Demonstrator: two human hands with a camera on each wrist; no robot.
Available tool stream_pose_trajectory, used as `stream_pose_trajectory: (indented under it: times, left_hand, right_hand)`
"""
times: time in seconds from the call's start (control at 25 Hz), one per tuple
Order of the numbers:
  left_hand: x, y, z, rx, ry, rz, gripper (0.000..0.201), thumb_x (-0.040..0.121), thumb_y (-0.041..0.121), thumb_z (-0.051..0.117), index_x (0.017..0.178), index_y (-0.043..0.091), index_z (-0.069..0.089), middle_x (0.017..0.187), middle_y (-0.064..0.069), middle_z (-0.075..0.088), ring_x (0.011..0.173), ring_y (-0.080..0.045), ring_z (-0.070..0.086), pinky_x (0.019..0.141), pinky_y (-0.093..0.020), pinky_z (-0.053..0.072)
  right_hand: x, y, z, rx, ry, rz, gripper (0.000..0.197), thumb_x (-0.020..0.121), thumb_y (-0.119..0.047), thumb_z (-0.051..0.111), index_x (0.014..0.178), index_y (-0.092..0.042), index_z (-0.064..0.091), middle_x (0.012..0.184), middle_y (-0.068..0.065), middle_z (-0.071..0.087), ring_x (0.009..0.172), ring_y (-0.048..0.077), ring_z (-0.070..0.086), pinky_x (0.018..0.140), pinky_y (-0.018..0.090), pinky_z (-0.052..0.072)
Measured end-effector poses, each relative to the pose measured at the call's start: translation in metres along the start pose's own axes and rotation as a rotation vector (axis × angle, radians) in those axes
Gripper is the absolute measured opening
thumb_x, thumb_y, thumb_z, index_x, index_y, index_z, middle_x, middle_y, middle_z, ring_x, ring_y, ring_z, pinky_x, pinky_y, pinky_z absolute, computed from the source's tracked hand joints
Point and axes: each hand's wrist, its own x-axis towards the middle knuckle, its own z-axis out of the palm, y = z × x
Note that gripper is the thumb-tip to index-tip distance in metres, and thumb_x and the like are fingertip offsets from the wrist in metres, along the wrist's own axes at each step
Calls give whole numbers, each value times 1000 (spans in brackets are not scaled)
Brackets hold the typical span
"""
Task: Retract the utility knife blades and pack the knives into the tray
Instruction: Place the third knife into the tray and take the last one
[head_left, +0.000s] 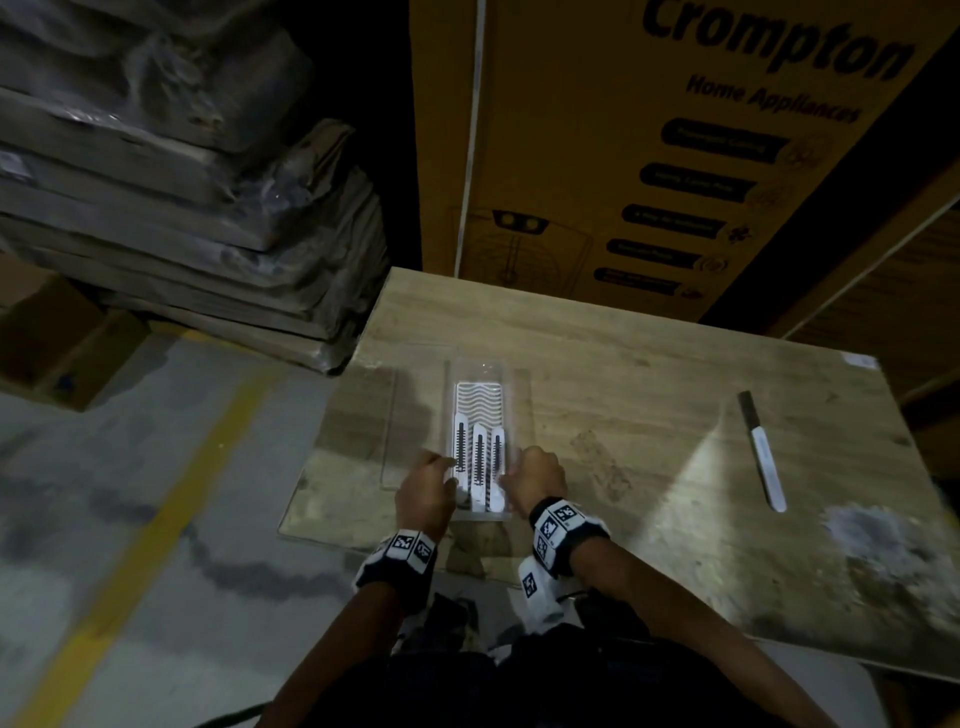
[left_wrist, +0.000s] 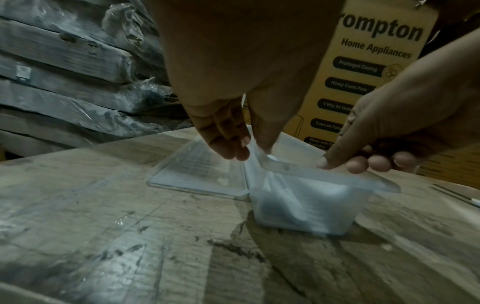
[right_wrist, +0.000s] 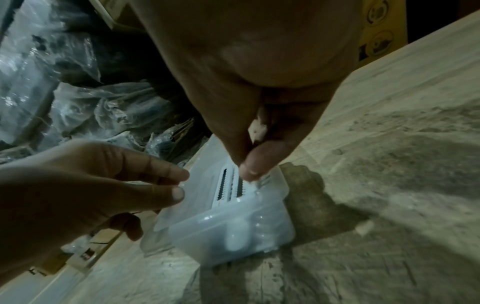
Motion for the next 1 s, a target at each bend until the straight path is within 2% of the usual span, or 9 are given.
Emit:
stream_pose_trajectory:
  times: [0.12, 0.2, 0.28, 0.32, 0.4, 0.52, 0.64, 0.8, 1.0]
  left_hand:
    - [-2, 2, -3, 25, 8, 8, 30, 96, 18, 59, 125, 17, 68, 131, -2, 61, 114, -26, 64, 89, -37, 53]
    - [-5, 9, -3, 9, 36, 32, 24, 95, 17, 57, 113, 12, 72, 123, -7, 64, 106, -31, 67, 82, -40, 56]
    - [-10, 19, 0, 16, 24, 94, 19, 89, 14, 57, 91, 9, 74, 104, -13, 68, 86, -37, 71, 69, -42, 57]
    - [-10, 21, 1, 49, 25, 120, 15, 85, 12, 59, 83, 9, 73, 96, -13, 69, 79, -37, 71, 64, -41, 57]
    - [-5, 32, 1, 51, 37, 144, 13, 84, 8, 62, 80, 10, 73, 92, -12, 70, 80, -35, 70, 66, -39, 58]
    - [0, 60, 12, -45, 0, 256, 17, 91, 11, 60, 95, 8, 76, 102, -12, 71, 93, -32, 68, 75, -40, 58]
    - [2, 108, 41, -125, -107, 360, 21, 94, 12, 60, 107, 8, 76, 110, -11, 71, 93, -31, 69, 79, -36, 55]
    - [5, 161, 84, -142, -293, 359, 32, 95, 18, 59, 125, 14, 69, 131, -7, 68, 103, -29, 71, 92, -39, 57]
    - [12, 216, 132, -34, -415, 330, 41, 96, 20, 62, 137, 12, 61, 132, -7, 68, 115, -25, 67, 99, -35, 54]
  right_hand:
    - [-1, 4, 2, 5, 4, 5, 23, 84, -27, 76, 97, -8, 73, 100, 14, 76, 91, 31, 73, 67, 28, 51]
    - [4, 19, 6, 103, -1, 5, 13, 81, -26, 75, 75, -16, 69, 85, 13, 77, 80, 31, 74, 67, 32, 57]
    - [5, 42, 3, 216, 54, 27, 24, 79, -21, 77, 61, -17, 62, 64, 10, 73, 60, 30, 71, 61, 41, 61]
    - [1, 50, 0, 322, 100, 25, 28, 80, -16, 79, 60, -17, 60, 54, 8, 68, 48, 25, 66, 53, 38, 60]
    - [-10, 71, -9, 486, 157, 28, 32, 83, -10, 80, 64, -16, 56, 44, 6, 60, 32, 13, 54, 39, 23, 46]
    - [-25, 106, -39, 659, 296, 98, 28, 84, -14, 79, 70, -6, 57, 47, 9, 62, 34, 15, 55, 38, 21, 42]
    - [-37, 154, -67, 677, 412, 176, 26, 86, -15, 77, 72, -8, 56, 58, 17, 67, 41, 23, 59, 37, 24, 41]
    - [-49, 212, -89, 786, 507, 222, 22, 91, -12, 71, 78, -12, 54, 71, 16, 71, 45, 23, 59, 41, 28, 40]
    - [-19, 293, -116, 723, 522, 344, 10, 89, -16, 68, 91, -21, 60, 91, 14, 73, 69, 29, 68, 57, 31, 52]
